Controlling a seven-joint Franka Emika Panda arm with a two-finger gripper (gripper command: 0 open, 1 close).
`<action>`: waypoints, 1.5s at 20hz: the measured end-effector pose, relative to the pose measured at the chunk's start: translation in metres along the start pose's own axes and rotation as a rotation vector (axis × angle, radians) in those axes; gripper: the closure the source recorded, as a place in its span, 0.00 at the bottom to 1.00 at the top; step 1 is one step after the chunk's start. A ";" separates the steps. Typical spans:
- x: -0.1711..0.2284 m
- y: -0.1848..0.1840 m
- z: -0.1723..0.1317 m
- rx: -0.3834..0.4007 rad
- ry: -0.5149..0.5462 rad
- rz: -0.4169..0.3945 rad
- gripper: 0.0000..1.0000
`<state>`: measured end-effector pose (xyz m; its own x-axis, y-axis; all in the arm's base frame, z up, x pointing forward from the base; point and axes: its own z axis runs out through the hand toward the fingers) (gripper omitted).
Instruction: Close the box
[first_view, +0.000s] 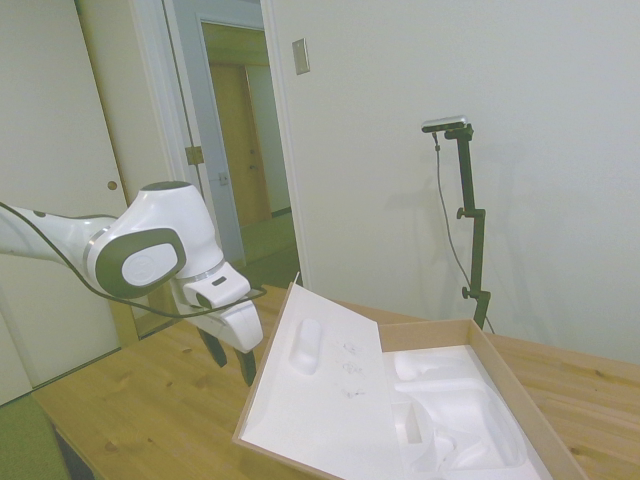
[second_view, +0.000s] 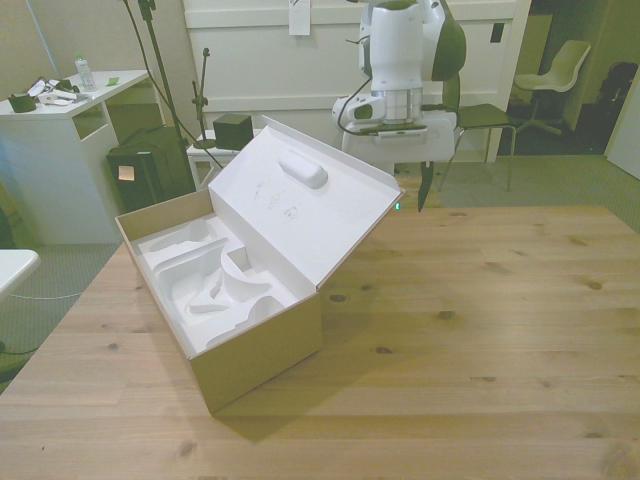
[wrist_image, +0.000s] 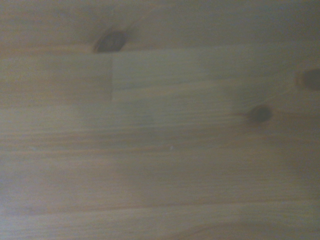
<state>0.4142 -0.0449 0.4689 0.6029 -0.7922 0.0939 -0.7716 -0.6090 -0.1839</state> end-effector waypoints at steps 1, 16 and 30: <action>0.009 0.004 -0.009 0.011 0.005 0.021 0.00; 0.196 0.168 -0.172 0.265 0.515 0.536 0.00; 0.018 0.050 -0.078 0.145 0.062 0.100 0.00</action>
<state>0.3704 -0.0929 0.5371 0.5073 -0.8523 0.1277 -0.7870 -0.5185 -0.3344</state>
